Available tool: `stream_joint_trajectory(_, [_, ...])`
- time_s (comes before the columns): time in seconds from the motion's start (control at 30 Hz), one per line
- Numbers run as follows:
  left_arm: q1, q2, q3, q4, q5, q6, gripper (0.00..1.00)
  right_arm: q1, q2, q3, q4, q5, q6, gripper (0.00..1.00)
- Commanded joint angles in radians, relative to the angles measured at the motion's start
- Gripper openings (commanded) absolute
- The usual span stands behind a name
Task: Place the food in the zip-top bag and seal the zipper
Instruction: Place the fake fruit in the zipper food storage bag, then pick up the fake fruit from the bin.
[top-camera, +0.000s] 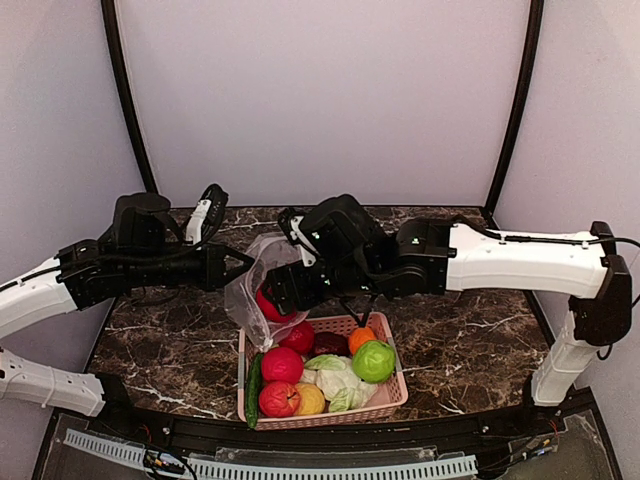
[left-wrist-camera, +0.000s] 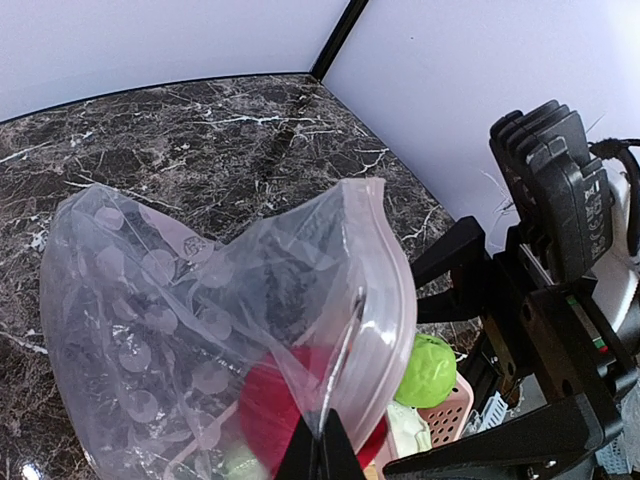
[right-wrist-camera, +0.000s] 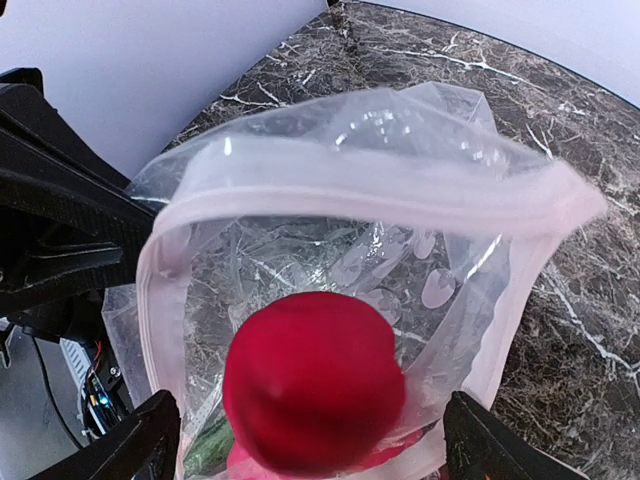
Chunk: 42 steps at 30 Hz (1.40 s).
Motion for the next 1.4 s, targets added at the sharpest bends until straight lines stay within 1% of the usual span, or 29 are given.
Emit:
stream_joint_trajectory(0.0, [0.005, -0.003, -0.018, 0.022, 0.008, -0.006, 0.01, -0.002, 0.003, 0.027, 0.004, 0.015, -0.001, 0.91])
stream_joint_trajectory(0.37, [0.004, -0.004, -0.019, 0.021, 0.009, -0.008, 0.01, -0.002, -0.016, 0.017, 0.014, 0.007, -0.002, 0.92])
stream_joint_trajectory(0.5, [0.004, -0.005, -0.019, 0.018, 0.001, -0.009, 0.01, -0.002, -0.041, 0.000, 0.038, -0.028, -0.009, 0.92])
stream_joint_trajectory(0.8, [0.004, -0.006, -0.018, 0.011, -0.020, -0.010, 0.01, -0.002, -0.181, -0.097, 0.104, -0.148, -0.008, 0.95])
stream_joint_trajectory(0.87, [0.004, -0.008, -0.018, 0.009, -0.030, -0.011, 0.01, -0.002, -0.222, -0.131, 0.102, -0.151, 0.002, 0.95])
stream_joint_trajectory(1.03, [0.005, -0.018, -0.022, 0.010, -0.040, -0.015, 0.01, -0.002, -0.339, -0.271, 0.060, -0.094, 0.064, 0.96])
stream_joint_trajectory(1.17, [0.004, -0.023, -0.030, 0.013, -0.046, -0.018, 0.01, -0.002, -0.419, -0.370, -0.023, -0.037, 0.162, 0.96])
stream_joint_trajectory(1.37, [0.005, -0.024, -0.034, 0.018, -0.043, -0.021, 0.01, 0.008, -0.473, -0.484, -0.120, -0.037, 0.309, 0.94])
